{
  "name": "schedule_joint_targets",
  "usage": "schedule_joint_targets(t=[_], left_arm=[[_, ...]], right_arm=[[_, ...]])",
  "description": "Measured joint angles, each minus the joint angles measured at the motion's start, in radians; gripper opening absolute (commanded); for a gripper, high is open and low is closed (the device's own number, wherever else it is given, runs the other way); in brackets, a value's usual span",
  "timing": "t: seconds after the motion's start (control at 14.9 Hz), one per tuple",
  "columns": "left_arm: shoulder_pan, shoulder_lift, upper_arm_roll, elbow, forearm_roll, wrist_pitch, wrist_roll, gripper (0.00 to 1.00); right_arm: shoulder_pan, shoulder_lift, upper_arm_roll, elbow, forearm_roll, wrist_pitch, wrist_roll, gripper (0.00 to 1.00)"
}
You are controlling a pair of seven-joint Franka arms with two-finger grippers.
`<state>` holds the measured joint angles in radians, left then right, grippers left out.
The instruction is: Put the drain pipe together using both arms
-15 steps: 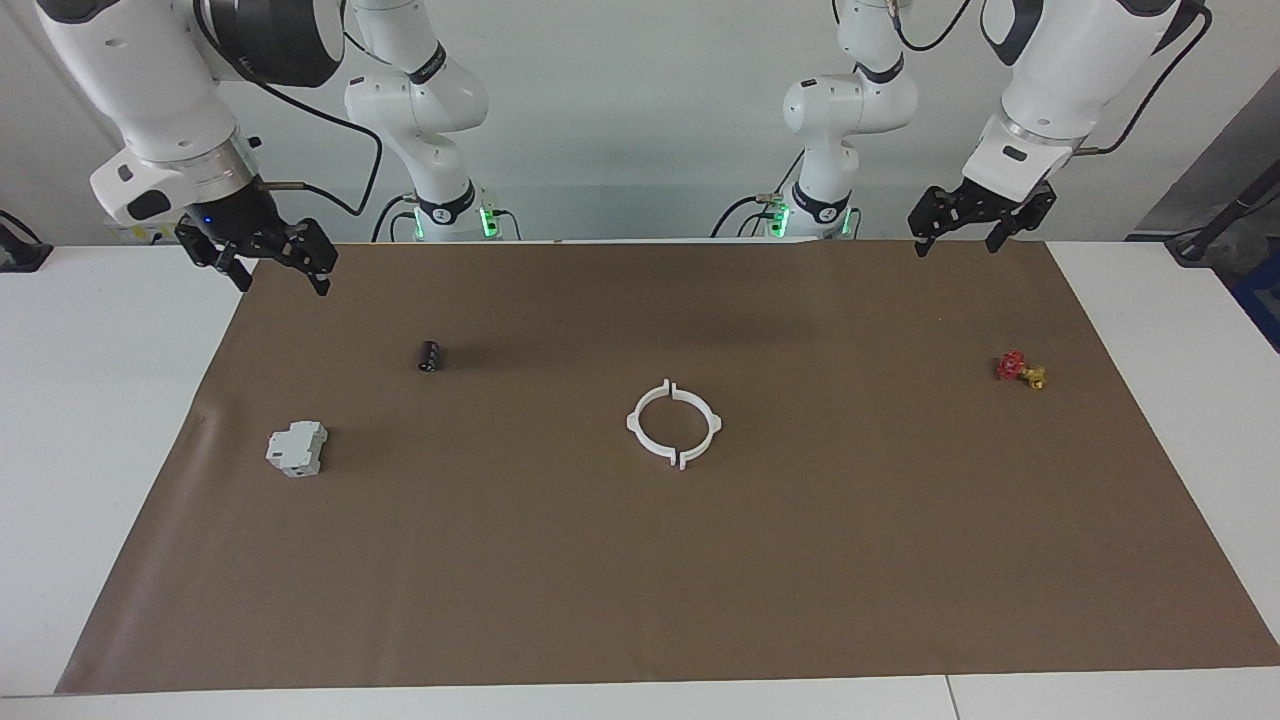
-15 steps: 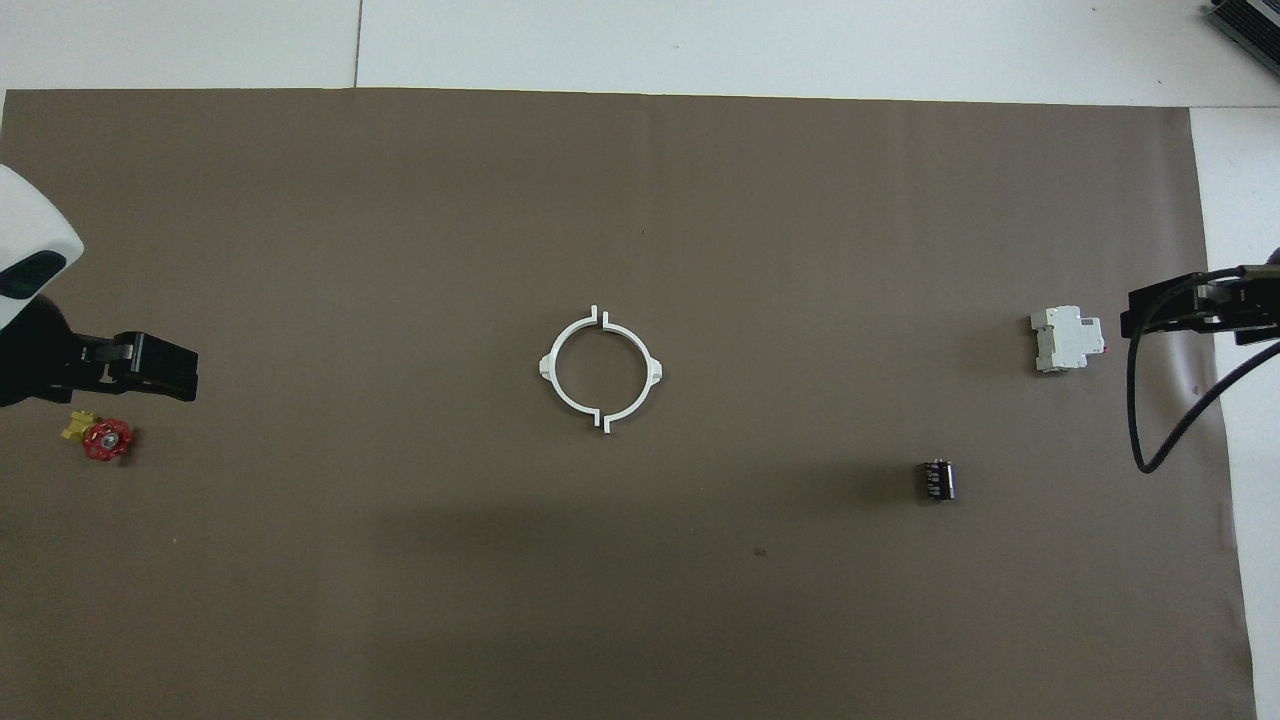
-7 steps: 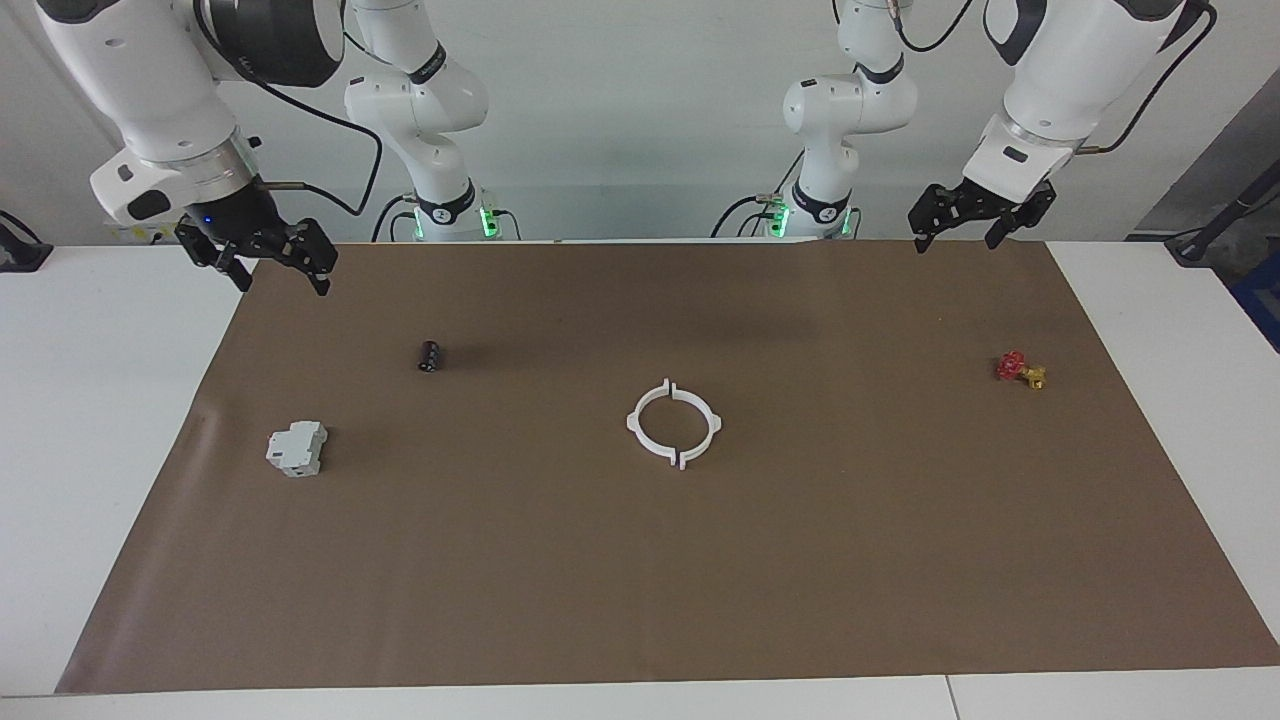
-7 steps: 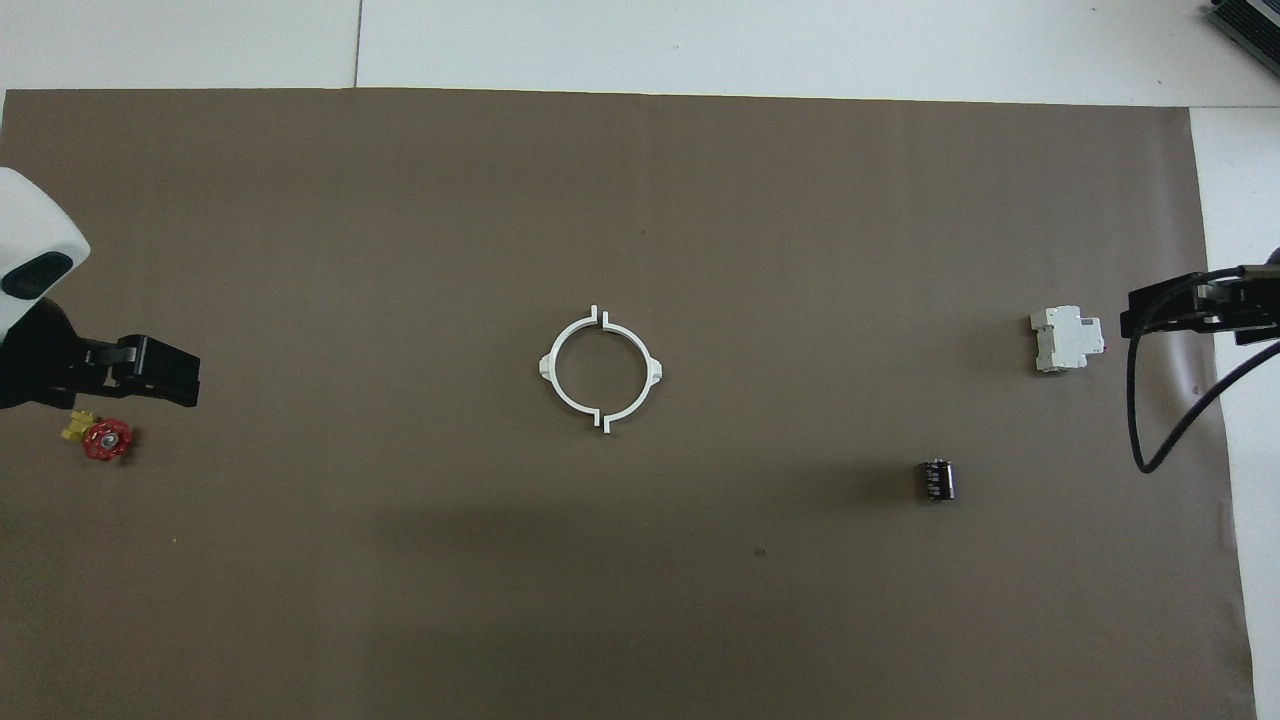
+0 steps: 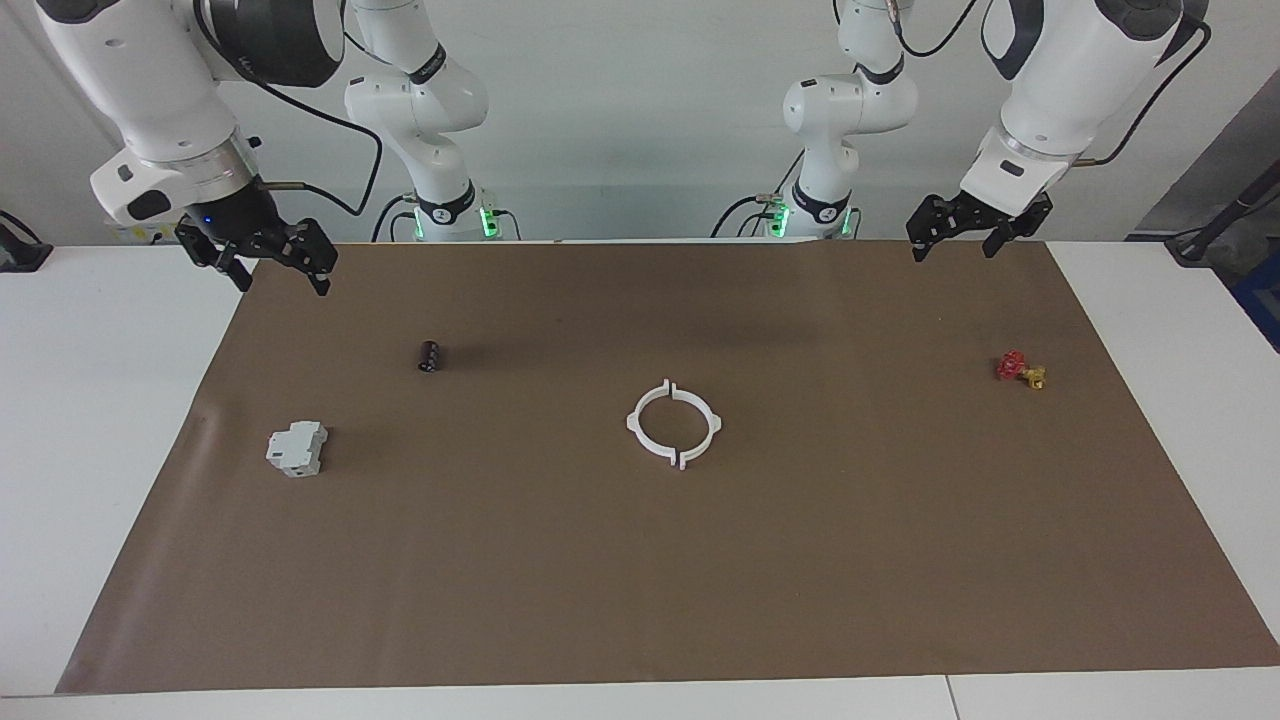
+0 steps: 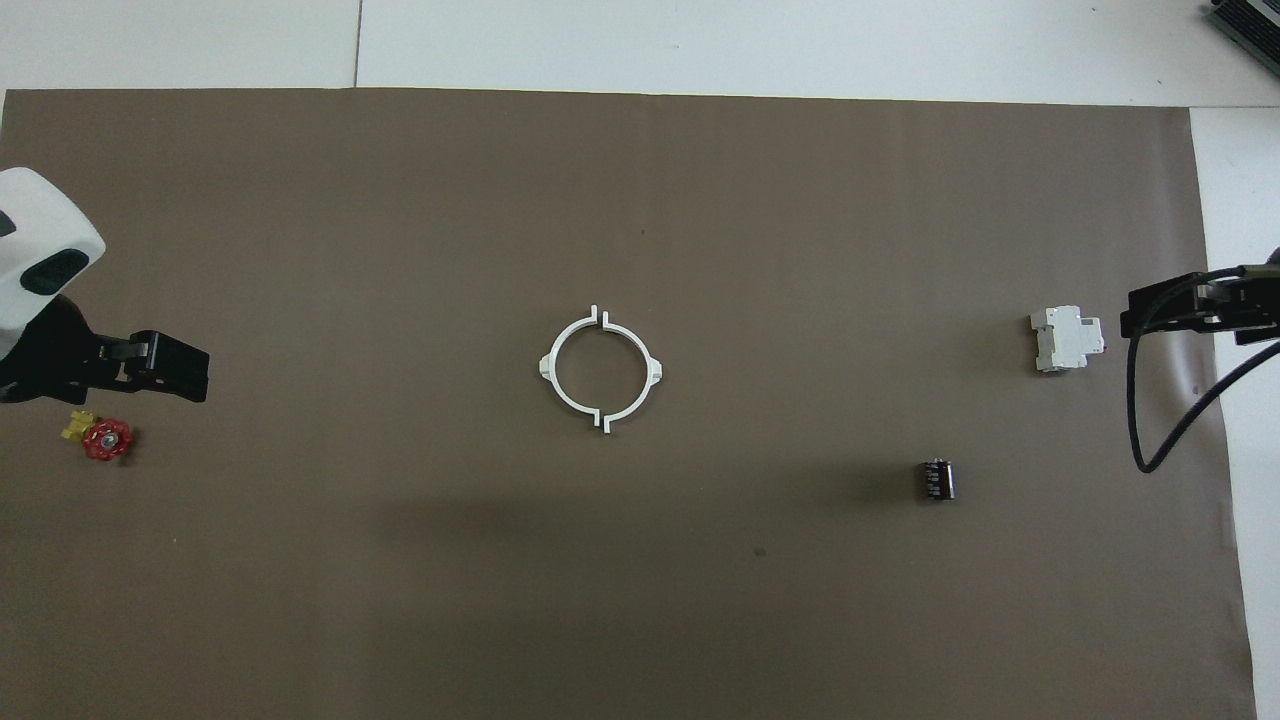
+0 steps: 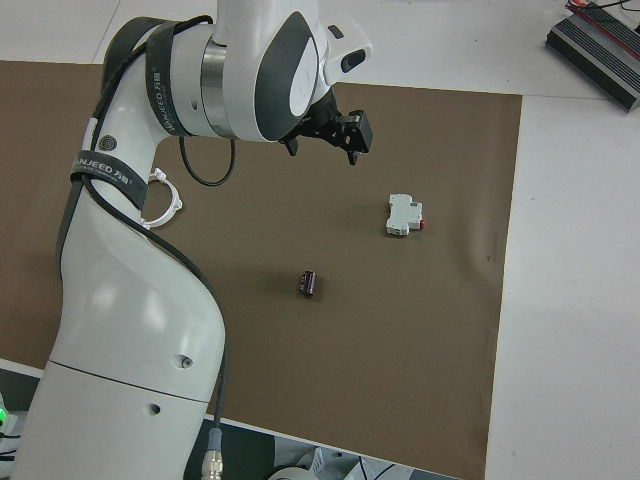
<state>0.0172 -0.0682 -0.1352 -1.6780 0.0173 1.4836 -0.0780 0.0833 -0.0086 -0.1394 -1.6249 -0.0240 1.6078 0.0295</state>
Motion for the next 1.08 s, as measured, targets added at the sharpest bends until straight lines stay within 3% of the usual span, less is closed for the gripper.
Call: schedule_joint_targets(t=[1.08], left_arm=[[-0.039, 0.008, 0.032, -0.023, -0.003, 0.032, -0.015, 1.0]], right_arm=[[0.0, 0.0, 0.0, 0.0, 0.0, 0.0, 0.0, 1.0]])
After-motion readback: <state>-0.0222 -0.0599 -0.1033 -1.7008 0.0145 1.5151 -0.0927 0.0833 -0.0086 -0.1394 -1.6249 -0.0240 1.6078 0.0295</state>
